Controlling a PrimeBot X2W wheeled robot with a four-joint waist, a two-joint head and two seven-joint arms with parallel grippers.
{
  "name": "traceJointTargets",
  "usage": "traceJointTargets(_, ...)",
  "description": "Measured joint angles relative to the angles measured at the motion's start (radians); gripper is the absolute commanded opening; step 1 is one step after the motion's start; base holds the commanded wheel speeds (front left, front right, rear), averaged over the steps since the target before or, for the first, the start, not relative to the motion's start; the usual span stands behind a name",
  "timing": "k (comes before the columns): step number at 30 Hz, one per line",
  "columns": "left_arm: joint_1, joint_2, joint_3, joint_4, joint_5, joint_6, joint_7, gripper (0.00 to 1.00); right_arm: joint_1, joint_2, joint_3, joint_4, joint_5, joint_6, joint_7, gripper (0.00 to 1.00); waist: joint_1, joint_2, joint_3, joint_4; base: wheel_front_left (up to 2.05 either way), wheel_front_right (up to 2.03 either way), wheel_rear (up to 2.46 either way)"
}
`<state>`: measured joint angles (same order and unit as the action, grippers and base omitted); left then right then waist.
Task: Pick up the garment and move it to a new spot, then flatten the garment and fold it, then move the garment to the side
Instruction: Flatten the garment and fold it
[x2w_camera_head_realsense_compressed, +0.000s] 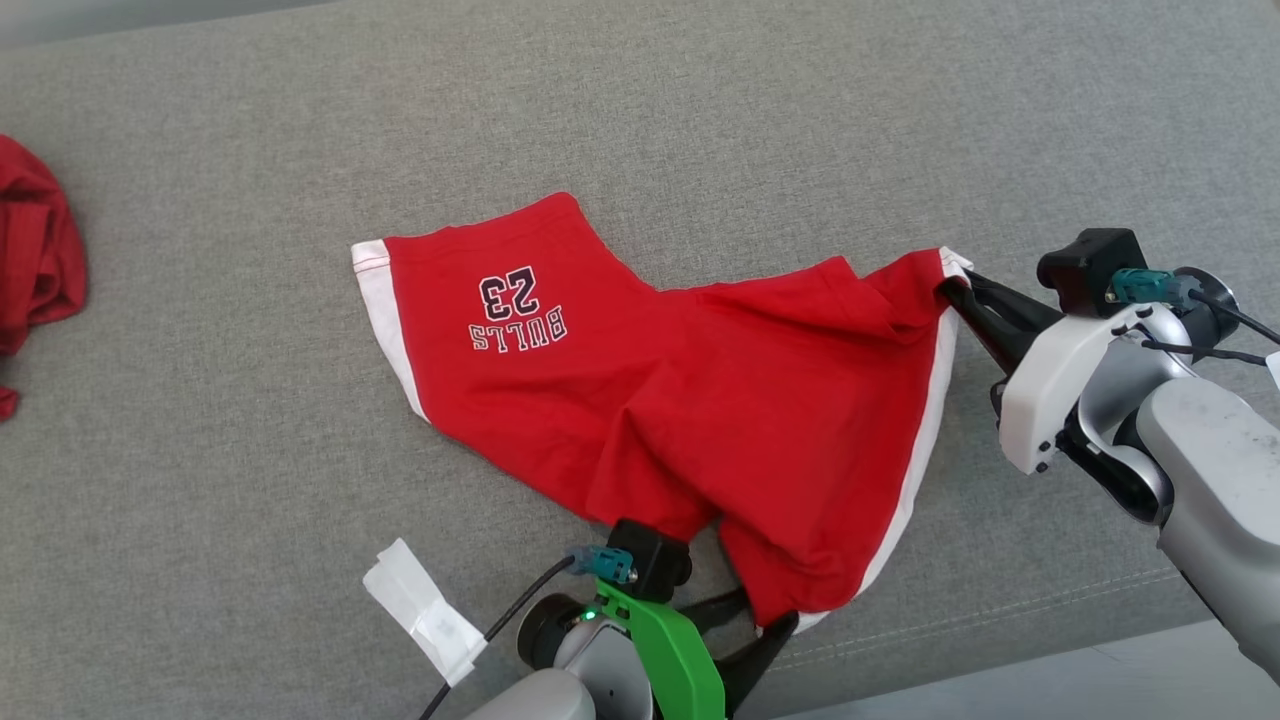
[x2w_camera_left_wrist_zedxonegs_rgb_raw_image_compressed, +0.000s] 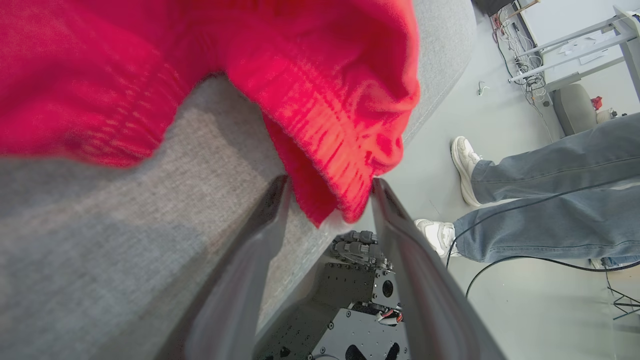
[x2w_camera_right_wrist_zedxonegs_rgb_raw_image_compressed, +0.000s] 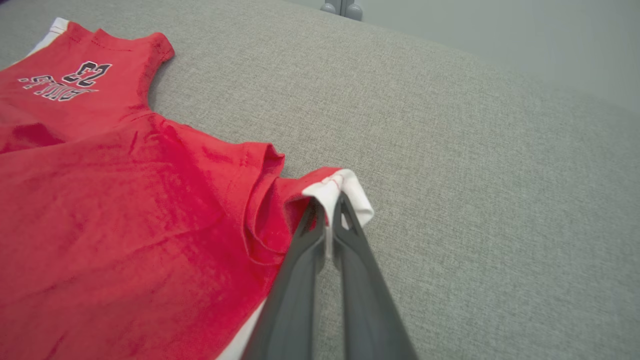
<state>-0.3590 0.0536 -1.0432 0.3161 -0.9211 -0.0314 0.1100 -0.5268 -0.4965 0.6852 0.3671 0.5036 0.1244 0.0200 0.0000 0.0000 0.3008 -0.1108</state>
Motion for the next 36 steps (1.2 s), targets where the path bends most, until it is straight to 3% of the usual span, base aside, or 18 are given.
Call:
traceJointTargets(7,-0.003,0.000,-0.002,0.000,-0.066,0.002,-0.007,0.00,-0.003,0.024,-0.042,0.006,0.063,0.000,-0.036,0.00,0.0000,0.0000,0.006,0.005,0.00,0.00,0.00)
traceJointTargets(12,-0.004,-0.001,0.129,-0.008,-0.124,0.017,-0.059,0.00,0.005,0.097,-0.159,-0.015,0.245,0.000,-0.086,0.00,0.0000,0.0000,-0.009,0.013,0.00,0.00,0.00)
traceJointTargets(16,-0.005,0.037,0.196,-0.084,-0.144,0.018,-0.077,0.00,0.044,0.105,-0.229,-0.058,0.367,0.000,-0.118,0.00,0.0000,0.0000,-0.029,0.024,0.00,0.00,0.00)
traceJointTargets(22,-0.006,0.160,0.226,-0.241,-0.151,0.014,-0.048,0.00,0.136,0.141,-0.221,-0.173,0.483,0.000,-0.121,0.00,0.0000,0.0000,-0.080,0.045,0.00,0.00,0.00)
traceJointTargets(23,-0.006,0.160,0.226,-0.241,-0.151,0.014,-0.048,0.00,0.136,0.141,-0.221,-0.173,0.483,0.000,-0.121,0.00,0.0000,0.0000,-0.080,0.045,0.00,0.00,0.00)
traceJointTargets(25,-0.006,0.236,0.235,-0.346,-0.155,0.014,-0.011,0.00,0.186,0.136,-0.221,-0.240,0.523,0.000,-0.100,0.00,0.0000,0.0000,-0.114,0.051,0.00,0.00,0.00)
traceJointTargets(30,-0.005,0.330,0.256,-0.518,-0.176,0.037,0.047,0.00,0.258,0.097,-0.212,-0.359,0.559,0.000,-0.052,0.00,0.0000,0.0000,-0.160,0.053,0.00,0.00,0.00)
traceJointTargets(36,-0.005,0.478,0.329,-0.804,-0.192,0.105,0.140,0.00,0.314,-0.016,-0.228,-0.609,0.592,-0.004,0.026,0.00,0.0000,0.0000,-0.206,0.034,0.00,0.00,0.00)
